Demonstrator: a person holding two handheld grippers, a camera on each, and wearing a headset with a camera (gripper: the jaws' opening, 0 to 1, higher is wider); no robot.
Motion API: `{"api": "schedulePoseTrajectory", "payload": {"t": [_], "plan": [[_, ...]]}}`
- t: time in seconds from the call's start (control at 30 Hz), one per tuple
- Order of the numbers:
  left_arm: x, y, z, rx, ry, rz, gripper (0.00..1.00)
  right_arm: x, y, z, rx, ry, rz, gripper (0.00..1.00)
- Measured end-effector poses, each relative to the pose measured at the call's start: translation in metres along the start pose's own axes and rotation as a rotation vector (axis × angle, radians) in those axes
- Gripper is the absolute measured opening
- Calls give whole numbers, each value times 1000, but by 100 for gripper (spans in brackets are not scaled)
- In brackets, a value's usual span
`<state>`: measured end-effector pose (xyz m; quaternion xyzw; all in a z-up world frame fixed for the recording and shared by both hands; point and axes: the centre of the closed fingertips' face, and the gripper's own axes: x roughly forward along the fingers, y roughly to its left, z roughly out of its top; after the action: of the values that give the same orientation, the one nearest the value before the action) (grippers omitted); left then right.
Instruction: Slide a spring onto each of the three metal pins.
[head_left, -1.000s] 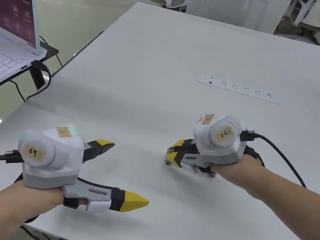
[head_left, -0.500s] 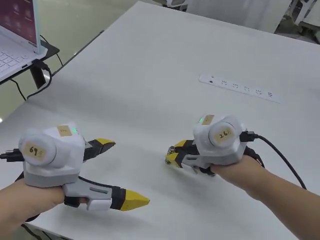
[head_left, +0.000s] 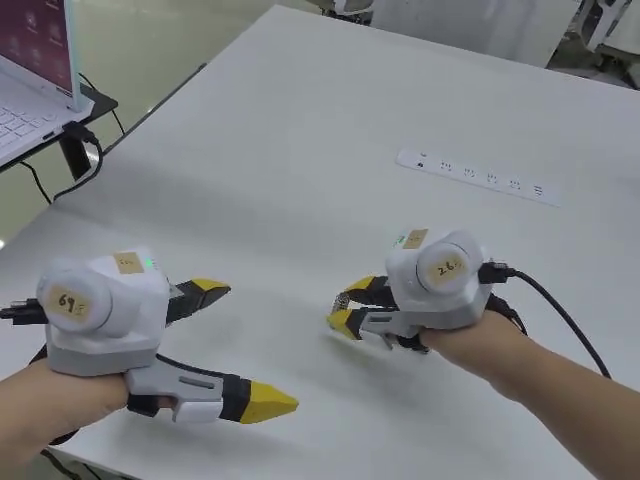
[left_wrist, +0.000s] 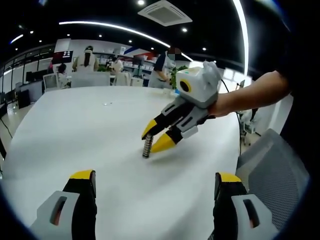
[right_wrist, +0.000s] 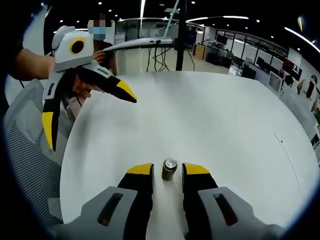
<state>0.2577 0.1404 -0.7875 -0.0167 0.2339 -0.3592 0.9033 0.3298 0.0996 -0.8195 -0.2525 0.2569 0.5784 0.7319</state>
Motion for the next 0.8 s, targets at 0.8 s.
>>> {"api": "schedulePoseTrajectory", "payload": {"t": [0.8], "plan": [[8, -14, 24, 46, -3, -35, 97, -46, 2, 9, 44, -124, -52, 52]]}}
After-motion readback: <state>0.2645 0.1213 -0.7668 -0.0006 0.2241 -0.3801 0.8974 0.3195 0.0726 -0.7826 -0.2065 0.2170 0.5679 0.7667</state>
